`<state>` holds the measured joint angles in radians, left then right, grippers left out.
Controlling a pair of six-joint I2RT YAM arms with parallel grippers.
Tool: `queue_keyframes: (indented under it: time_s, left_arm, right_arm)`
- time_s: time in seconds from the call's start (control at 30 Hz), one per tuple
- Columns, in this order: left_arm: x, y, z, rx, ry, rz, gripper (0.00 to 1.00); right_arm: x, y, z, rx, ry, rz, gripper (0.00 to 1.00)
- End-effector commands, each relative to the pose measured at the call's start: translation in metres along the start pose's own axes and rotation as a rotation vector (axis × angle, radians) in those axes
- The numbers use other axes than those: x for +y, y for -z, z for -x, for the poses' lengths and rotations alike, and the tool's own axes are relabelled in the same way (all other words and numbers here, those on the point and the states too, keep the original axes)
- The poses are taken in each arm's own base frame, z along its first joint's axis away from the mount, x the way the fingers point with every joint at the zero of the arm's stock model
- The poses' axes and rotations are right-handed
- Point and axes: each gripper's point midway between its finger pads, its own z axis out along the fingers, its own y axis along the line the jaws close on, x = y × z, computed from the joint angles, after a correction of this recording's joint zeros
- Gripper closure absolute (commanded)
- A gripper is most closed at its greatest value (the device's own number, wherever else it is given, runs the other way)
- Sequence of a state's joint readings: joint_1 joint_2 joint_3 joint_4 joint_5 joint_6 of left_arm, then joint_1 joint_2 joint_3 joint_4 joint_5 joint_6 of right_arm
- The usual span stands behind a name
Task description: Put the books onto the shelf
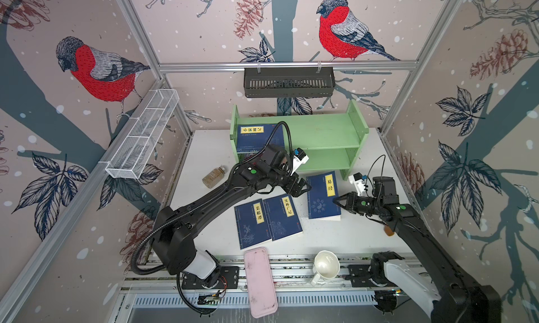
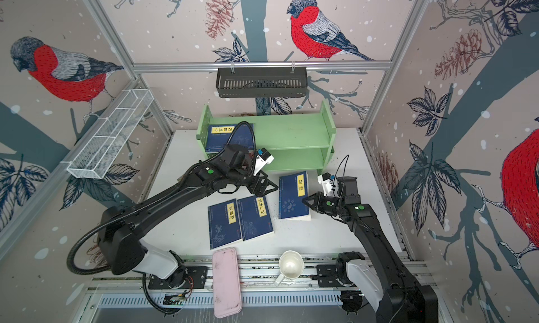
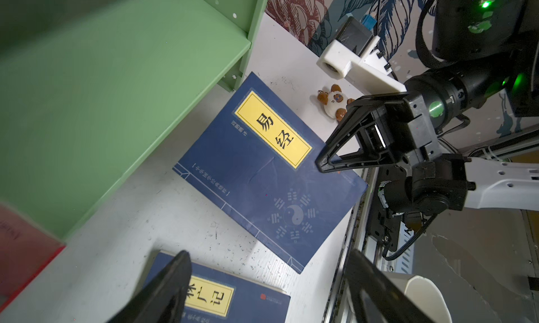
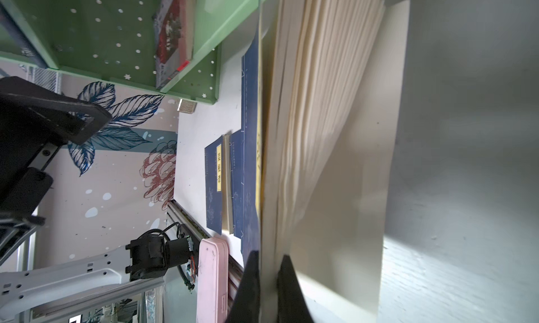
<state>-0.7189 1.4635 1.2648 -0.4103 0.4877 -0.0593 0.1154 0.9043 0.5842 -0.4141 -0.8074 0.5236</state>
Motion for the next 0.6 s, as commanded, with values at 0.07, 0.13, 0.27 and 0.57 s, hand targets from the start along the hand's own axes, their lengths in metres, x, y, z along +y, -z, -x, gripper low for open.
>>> queue_keyframes:
  time_s: [0.07, 0.13, 0.27, 0.57]
  left_arm:
    - [0.003, 0.026, -0.013, -0.045, 0.077, -0.032, 0.15]
    - [0.002, 0.031, -0.016, -0.058, 0.085, -0.059, 0.15]
    - [0.006, 0.034, -0.018, -0.076, 0.108, -0.065, 0.15]
    - [0.018, 0.044, -0.03, -0.126, 0.227, -0.132, 0.12]
  right_arm:
    - [0.031, 0.007, -0.001, 0.017, 0.068, 0.097, 1.0]
    - [0.038, 0.008, -0.005, 0.032, 0.087, 0.109, 1.0]
    - [0.06, 0.01, -0.012, 0.045, 0.147, 0.156, 1.0]
    - [0.105, 0.02, -0.009, 0.0, 0.235, 0.247, 1.0]
